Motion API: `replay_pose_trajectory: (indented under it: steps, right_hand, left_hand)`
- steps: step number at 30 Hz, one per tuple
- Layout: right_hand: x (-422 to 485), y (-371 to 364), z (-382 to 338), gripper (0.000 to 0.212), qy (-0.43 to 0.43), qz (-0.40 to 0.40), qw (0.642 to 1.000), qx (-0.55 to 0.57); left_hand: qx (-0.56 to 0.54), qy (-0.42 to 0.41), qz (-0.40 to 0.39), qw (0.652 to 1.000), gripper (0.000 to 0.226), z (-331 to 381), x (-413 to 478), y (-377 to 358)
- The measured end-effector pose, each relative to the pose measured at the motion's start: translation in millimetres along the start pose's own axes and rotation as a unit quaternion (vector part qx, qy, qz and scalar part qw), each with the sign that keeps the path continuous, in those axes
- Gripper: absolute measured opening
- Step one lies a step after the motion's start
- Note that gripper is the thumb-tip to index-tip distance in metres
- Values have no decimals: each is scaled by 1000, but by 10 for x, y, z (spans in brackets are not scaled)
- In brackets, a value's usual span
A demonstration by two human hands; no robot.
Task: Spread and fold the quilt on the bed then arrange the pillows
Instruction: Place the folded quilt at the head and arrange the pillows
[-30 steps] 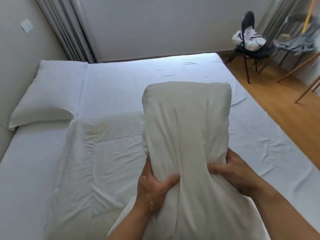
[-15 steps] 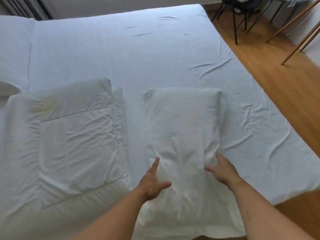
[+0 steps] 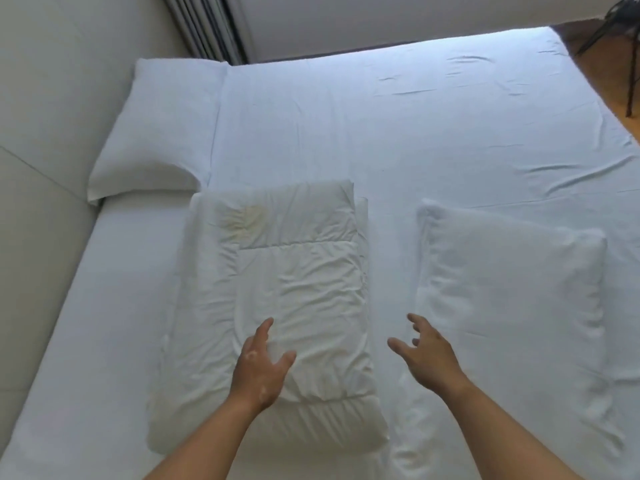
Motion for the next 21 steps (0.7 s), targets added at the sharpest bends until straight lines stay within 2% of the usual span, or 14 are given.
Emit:
replay_pose_trajectory:
  steps: [3, 7, 10, 13, 16, 21]
  right_hand:
    - [292, -353, -555, 80, 27, -9, 999, 17]
    - [768, -626, -1113, 89, 28, 32, 999, 31]
    - [1152, -730, -1259, 108, 22, 59, 997, 39]
    - [1408, -805, -1225, 123, -8, 66, 996, 51]
    - [1579, -892, -1113, 113, 5, 37, 994, 102]
    - [1786, -1041, -877, 101, 31, 0, 983, 180]
  left_hand:
    - [56, 39, 57, 996, 78, -425, 465, 566]
    - [108, 61, 105, 987, 82, -879, 1152, 1168]
    - [100, 64, 86, 989, 91, -1100, 1604, 1403]
    - [47, 67, 47, 996, 107, -1236, 1957, 1451]
    - [-12, 43, 25, 999, 118, -1364, 2222, 1412]
    - [-83, -30, -11, 996, 117, -1681, 2546, 1351]
Point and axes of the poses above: each hand's wrist, its own x-axis towards the middle knuckle, its own y-axis out of the back of the hand, z = x × y, the point moved 1 cm from there along x, towards the middle knuckle, and after that the axes turned 2 degrees about -z, right-handed, at the moved point
